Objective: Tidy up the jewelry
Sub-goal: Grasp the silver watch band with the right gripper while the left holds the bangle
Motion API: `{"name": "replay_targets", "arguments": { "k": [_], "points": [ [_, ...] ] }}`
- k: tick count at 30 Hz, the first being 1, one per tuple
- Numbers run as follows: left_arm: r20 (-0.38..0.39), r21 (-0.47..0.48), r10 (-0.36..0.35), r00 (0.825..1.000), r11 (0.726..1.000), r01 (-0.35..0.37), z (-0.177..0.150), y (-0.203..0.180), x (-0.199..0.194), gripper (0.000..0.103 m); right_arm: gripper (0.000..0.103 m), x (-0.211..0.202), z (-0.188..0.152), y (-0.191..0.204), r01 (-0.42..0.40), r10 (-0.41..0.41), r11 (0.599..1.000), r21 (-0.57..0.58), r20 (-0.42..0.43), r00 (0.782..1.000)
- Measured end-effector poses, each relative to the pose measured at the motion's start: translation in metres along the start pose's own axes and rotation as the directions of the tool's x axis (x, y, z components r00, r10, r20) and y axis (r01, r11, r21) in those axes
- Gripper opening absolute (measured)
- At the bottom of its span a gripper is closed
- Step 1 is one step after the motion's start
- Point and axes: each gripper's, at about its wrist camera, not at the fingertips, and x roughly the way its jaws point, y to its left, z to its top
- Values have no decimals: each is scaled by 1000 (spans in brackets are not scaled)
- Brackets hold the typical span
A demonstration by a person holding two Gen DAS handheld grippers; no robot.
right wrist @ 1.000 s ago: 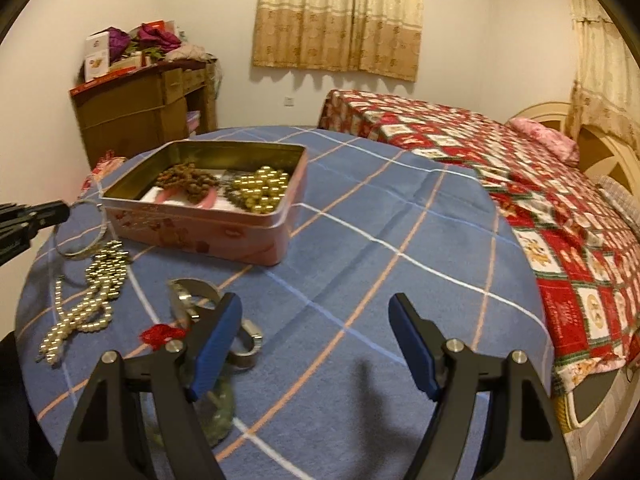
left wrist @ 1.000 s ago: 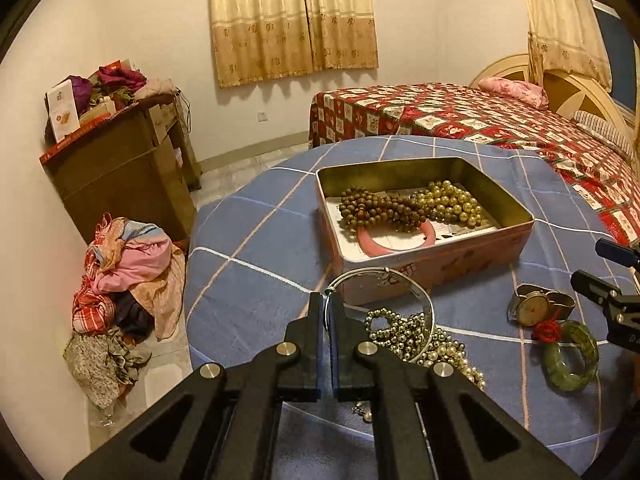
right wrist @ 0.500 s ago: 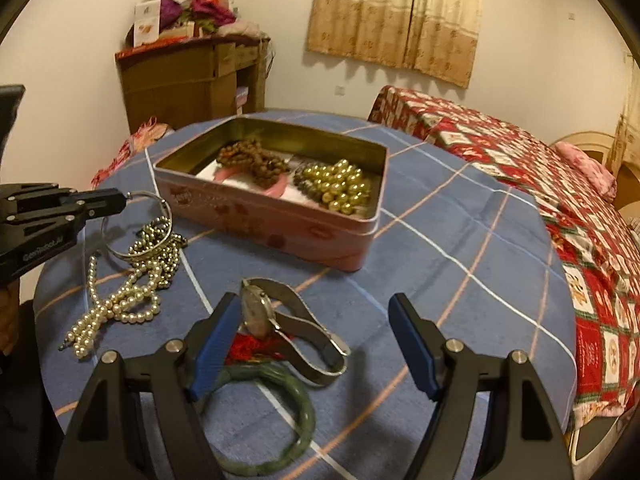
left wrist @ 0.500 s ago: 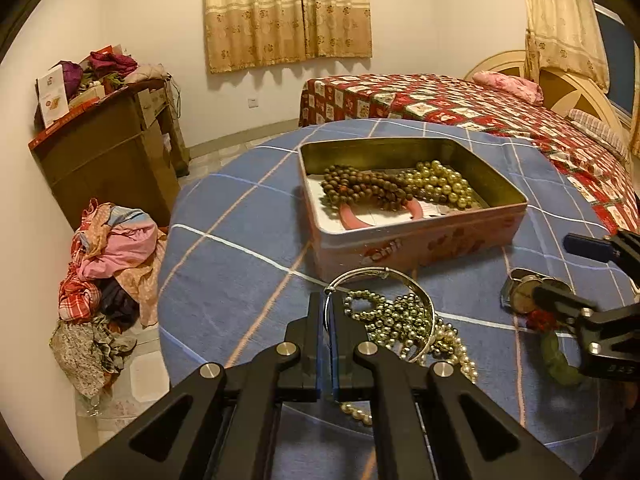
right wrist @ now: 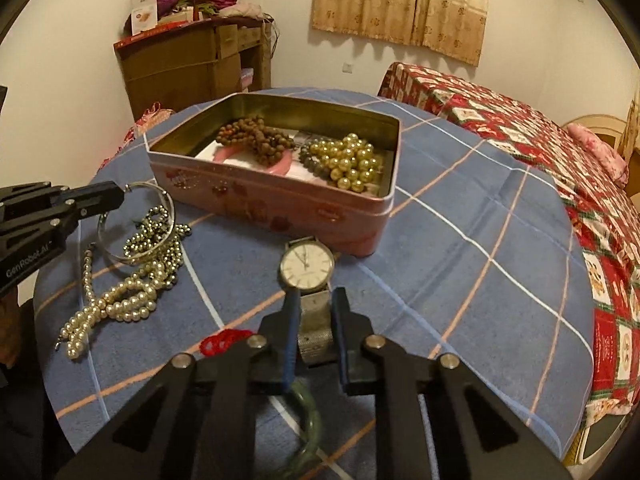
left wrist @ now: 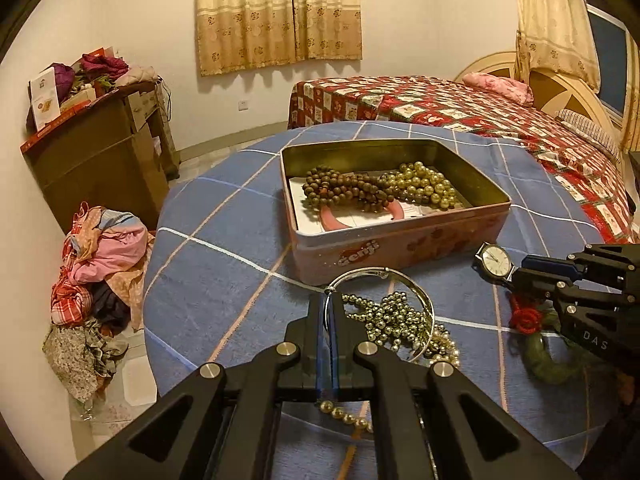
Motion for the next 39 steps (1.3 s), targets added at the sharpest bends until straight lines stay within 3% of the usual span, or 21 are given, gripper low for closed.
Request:
{"name": "replay_targets", "arguments": {
  "k": [8, 13, 18, 28, 39],
  "points": [
    [26, 2, -3, 1000, 1000, 3, 8, -2, -13, 1, 18, -14, 3, -1, 0, 0, 1000, 7, 64, 998],
    [44, 9, 0, 999, 1000, 0, 13, -5, -21, 1, 18, -18, 5, 3, 42, -39, 999, -26, 82, 996],
    [50, 7, -1, 999, 1000, 1, 16, -4, -24, 1, 18, -12, 2, 0, 44, -43, 999, -31, 47, 998],
    [34, 3, -11, 999, 1000, 11, 13, -5, -19, 1, 22, 6, -3, -18, -26, 28, 999, 29, -76, 997],
    [48, 2, -14, 999, 1000, 14, 17, -5, -25, 1, 18, -4, -5, -9, 0, -1, 1000, -14, -34, 999]
  ]
}}
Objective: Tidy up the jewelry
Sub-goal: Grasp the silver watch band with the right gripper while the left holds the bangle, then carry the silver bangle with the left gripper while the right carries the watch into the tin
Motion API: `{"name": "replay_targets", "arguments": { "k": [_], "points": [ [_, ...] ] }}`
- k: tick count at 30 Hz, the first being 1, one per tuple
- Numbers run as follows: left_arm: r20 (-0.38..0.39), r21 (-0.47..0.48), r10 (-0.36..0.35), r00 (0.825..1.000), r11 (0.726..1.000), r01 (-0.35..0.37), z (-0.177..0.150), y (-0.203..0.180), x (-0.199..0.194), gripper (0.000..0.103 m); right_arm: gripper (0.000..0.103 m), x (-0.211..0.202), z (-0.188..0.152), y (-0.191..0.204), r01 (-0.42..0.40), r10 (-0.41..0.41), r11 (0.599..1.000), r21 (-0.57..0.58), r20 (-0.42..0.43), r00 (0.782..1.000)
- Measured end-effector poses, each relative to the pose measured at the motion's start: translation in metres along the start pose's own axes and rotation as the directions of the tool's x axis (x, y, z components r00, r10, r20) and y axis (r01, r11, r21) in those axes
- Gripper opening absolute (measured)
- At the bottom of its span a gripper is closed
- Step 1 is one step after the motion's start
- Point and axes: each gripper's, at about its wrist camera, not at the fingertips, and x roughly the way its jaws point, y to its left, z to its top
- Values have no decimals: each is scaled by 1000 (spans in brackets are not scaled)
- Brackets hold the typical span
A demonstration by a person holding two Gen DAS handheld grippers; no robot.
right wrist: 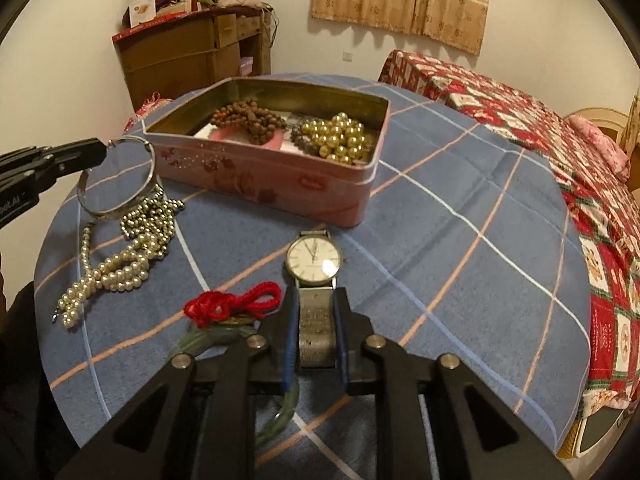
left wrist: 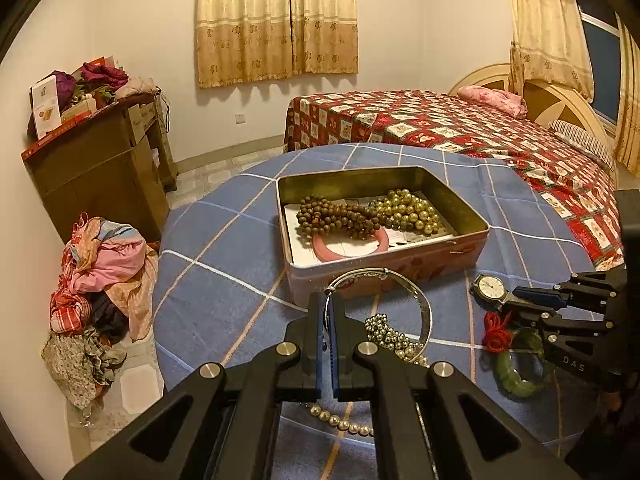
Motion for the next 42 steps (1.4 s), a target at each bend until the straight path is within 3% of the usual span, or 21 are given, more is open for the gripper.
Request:
{"name": "replay_targets", "arguments": {
  "k": [13, 21, 42],
  "points": [
    [67, 19, 25, 997, 999, -26, 26, -2, -21, 1, 18, -44, 25, 18, 140, -124, 981, -131, 123, 985],
    [93, 18, 45, 995, 999, -47, 39, -2, -25, 1, 18, -55, 36, 15, 199, -174, 973, -119, 192, 966],
    [133, 80, 93, 987, 991, -104, 83, -3, -4, 1, 18, -63, 88, 6, 179, -151, 981, -69, 299, 942]
  ]
}}
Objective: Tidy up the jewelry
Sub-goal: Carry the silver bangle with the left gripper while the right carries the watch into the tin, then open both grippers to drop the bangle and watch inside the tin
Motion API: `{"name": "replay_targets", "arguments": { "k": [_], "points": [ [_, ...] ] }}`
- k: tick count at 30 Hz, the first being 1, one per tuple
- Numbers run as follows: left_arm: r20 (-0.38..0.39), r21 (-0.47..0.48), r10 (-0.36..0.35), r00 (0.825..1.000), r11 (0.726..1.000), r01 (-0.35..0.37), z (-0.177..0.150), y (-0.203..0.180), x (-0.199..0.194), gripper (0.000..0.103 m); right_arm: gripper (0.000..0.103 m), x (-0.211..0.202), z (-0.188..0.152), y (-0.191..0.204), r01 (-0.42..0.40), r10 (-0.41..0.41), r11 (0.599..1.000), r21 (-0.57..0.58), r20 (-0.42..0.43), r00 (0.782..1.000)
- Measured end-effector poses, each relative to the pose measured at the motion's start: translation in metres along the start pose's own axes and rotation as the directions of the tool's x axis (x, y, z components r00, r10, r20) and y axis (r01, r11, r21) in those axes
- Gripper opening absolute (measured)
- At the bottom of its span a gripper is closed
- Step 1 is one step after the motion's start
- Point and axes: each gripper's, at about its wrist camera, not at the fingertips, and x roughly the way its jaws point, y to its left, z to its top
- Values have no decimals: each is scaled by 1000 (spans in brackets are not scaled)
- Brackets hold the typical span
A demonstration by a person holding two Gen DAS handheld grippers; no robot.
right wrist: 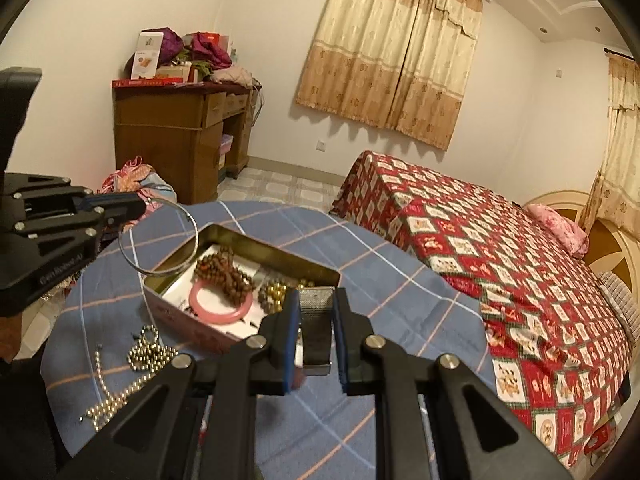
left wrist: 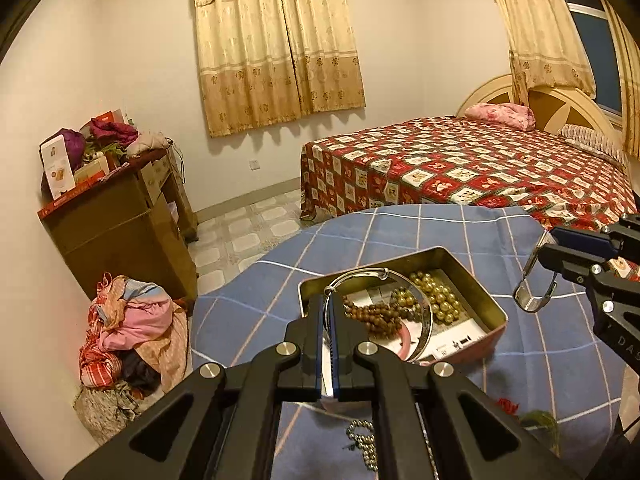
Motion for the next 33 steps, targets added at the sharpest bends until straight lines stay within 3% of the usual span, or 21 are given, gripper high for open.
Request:
{"name": "replay_targets", "arguments": {
  "k": [17, 33],
  "points": [
    [2, 23, 29, 1000, 999, -29, 20, 3, 29, 1, 18, 30, 28, 2, -18, 17, 1000, 20, 39, 999],
    [-50, 21, 31, 998, 999, -30, 18, 2, 68, 2, 18, 70, 31, 11, -19, 19, 999, 29, 2, 1000]
  ]
}}
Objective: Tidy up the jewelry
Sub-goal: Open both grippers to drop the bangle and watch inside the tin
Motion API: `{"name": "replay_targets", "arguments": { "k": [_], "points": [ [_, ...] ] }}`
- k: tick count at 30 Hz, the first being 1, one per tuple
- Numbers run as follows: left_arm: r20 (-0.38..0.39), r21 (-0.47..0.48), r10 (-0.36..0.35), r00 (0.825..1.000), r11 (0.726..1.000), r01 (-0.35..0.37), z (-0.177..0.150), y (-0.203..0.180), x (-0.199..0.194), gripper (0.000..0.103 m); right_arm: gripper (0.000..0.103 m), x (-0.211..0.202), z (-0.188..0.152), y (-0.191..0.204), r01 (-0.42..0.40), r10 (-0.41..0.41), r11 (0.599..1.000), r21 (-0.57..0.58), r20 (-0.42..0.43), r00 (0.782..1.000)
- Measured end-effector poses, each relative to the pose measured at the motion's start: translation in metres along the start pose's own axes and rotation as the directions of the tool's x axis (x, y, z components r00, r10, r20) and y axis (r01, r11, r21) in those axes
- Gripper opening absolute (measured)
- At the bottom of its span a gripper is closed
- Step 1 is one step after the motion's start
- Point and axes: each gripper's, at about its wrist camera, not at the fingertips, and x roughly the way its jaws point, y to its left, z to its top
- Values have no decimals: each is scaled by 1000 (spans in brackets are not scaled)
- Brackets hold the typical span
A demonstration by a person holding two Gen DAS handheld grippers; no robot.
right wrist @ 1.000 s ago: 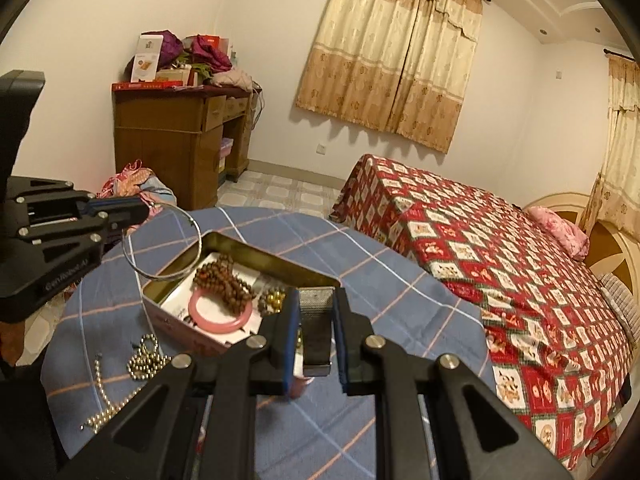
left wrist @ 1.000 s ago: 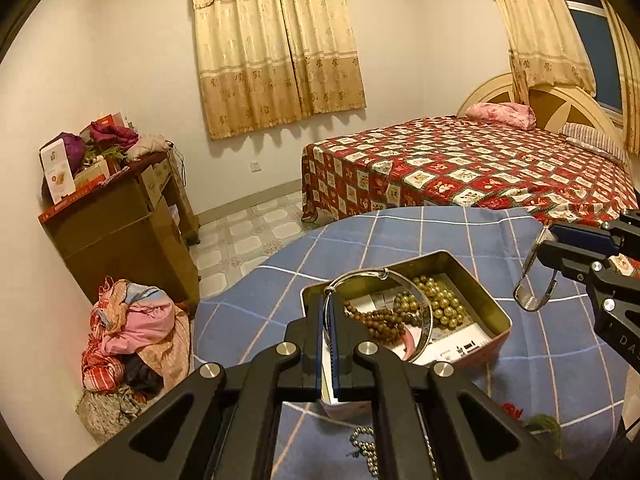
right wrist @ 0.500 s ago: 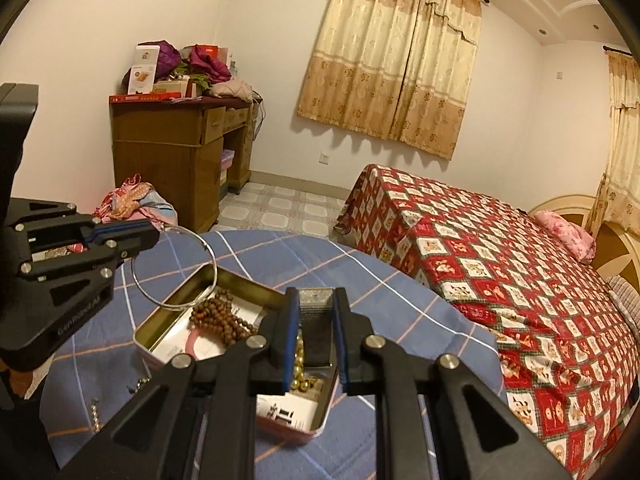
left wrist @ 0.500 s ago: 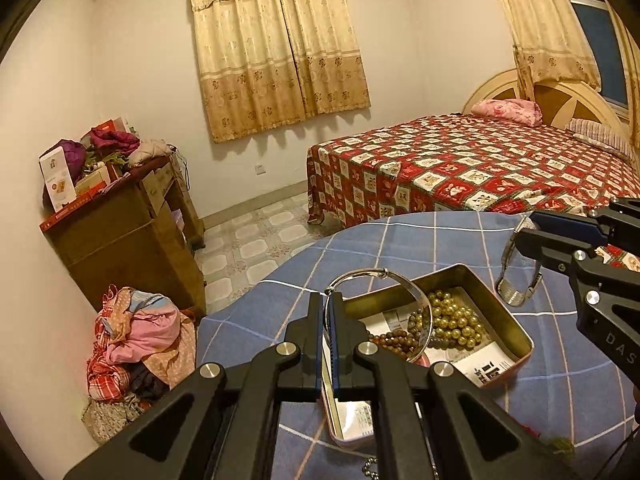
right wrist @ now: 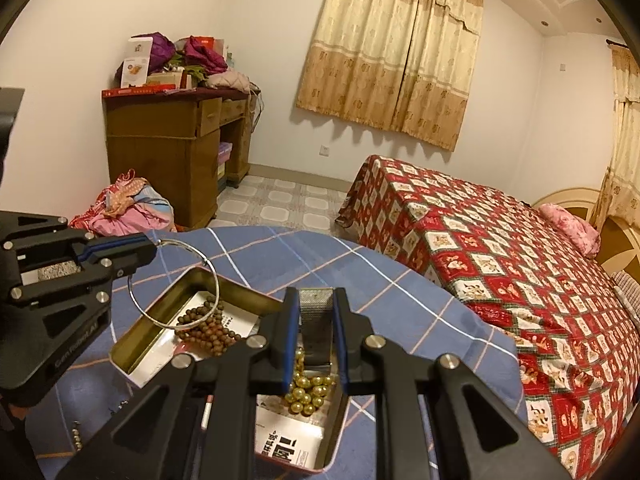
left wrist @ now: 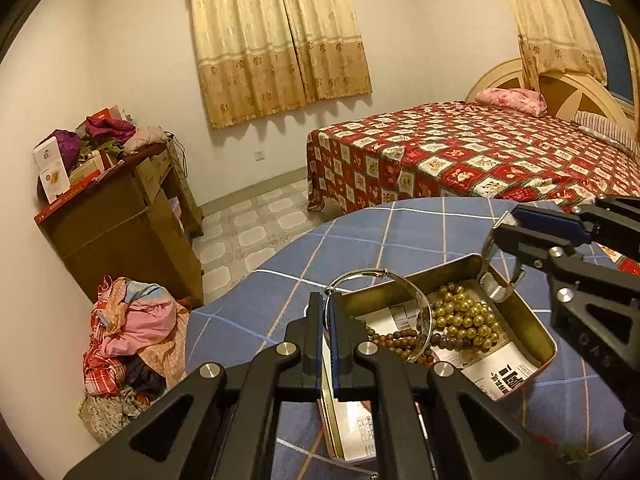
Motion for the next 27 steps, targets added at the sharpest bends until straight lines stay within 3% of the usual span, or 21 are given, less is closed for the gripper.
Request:
{"name": "replay_targets", "arguments": {
  "k": [23, 24, 25, 26, 27],
  "points": [
    [-76, 27, -7, 997, 1000, 9, -16, -7, 33, 7, 21, 41, -19, -2, -30, 32, 999, 15, -104, 994],
    [-82, 27, -10, 997, 1000, 13, -16, -6, 33, 13, 21, 41, -20, -3, -25, 26, 1000, 17, -107, 994],
    [-83, 24, -7, 997, 1000, 9, -17, -6, 33, 26, 26, 40, -21, -3, -22, 24, 1000, 23, -110, 994],
    [-79, 22, -2, 997, 1000, 4, -18, -5, 31, 36, 38, 40, -21, -5, -17, 20, 999, 30, -112, 994],
    [-67, 18, 11, 998, 1000, -10, -19, -4, 28, 60, 44, 37, -23, -7, -7, 12, 999, 39, -111, 994]
  ]
}}
